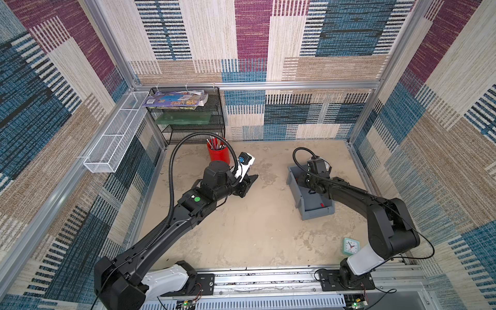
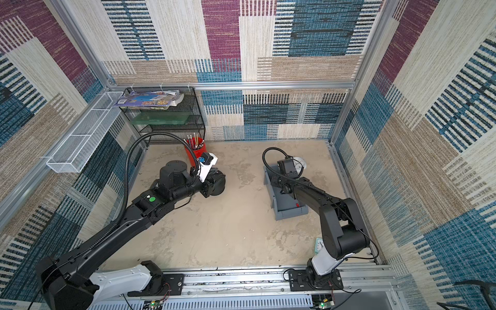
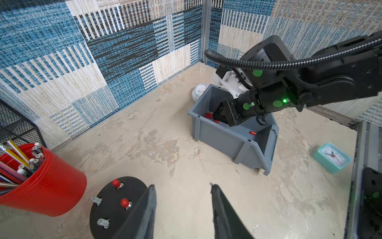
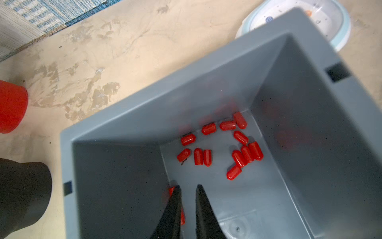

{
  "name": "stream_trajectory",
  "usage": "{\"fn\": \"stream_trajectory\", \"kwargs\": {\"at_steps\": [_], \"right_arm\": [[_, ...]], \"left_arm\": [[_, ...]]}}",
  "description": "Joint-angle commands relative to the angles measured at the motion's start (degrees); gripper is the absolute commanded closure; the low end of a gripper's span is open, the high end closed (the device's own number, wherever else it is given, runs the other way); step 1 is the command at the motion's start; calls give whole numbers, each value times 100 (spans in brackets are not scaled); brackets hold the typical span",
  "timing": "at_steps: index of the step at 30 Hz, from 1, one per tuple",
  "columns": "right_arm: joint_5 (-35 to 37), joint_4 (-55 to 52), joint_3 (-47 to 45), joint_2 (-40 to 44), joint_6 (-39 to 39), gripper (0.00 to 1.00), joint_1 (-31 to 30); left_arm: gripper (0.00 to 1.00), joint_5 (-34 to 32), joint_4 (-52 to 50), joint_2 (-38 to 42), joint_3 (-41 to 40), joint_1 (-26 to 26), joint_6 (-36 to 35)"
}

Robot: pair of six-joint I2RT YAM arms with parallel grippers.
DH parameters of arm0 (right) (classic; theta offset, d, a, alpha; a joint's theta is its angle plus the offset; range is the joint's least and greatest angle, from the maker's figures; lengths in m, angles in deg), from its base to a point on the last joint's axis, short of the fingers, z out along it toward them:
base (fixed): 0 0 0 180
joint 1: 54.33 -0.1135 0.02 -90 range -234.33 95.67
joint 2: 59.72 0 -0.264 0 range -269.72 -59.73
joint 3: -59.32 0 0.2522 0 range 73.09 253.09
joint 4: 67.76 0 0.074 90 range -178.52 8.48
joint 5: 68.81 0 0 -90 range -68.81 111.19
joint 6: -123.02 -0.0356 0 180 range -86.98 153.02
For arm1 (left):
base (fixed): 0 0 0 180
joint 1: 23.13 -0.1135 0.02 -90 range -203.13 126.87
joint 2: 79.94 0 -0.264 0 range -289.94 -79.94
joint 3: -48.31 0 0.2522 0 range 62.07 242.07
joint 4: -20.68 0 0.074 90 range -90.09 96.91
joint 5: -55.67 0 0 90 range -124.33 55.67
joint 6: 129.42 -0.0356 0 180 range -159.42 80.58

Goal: Cover the protruding screws with screw protection sleeves
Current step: Adjust the storage box at the center of the board.

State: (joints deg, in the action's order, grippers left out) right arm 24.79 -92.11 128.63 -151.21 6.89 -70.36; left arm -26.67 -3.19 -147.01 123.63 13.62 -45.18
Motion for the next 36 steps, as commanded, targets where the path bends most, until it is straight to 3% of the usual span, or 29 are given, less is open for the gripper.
{"fn": "stream_trajectory", "kwargs": {"at_steps": [1,9,18,24,29,36], "right_arm": [[-573,4,58,60,-136,83,-38],[-1202,145,85,55,-415,83,-159],[-1083,202,611,-295,-525,81,-398],[-91,-217,766,-199,-139,81,-368],[200,-351,631,104,82,79,-226],[390,-285,329,-133,188,76,-98]], "left_arm": [[57,-62,35,42,-21,-6,-83],[57,-89,44,54,-34,-2,-83],[57,-97,42,49,-31,-7,-74],[57,-141,54,93,-63,-5,-116],[57,-144,73,90,-75,-8,-127],[57,-124,58,62,-56,-1,-101]]}}
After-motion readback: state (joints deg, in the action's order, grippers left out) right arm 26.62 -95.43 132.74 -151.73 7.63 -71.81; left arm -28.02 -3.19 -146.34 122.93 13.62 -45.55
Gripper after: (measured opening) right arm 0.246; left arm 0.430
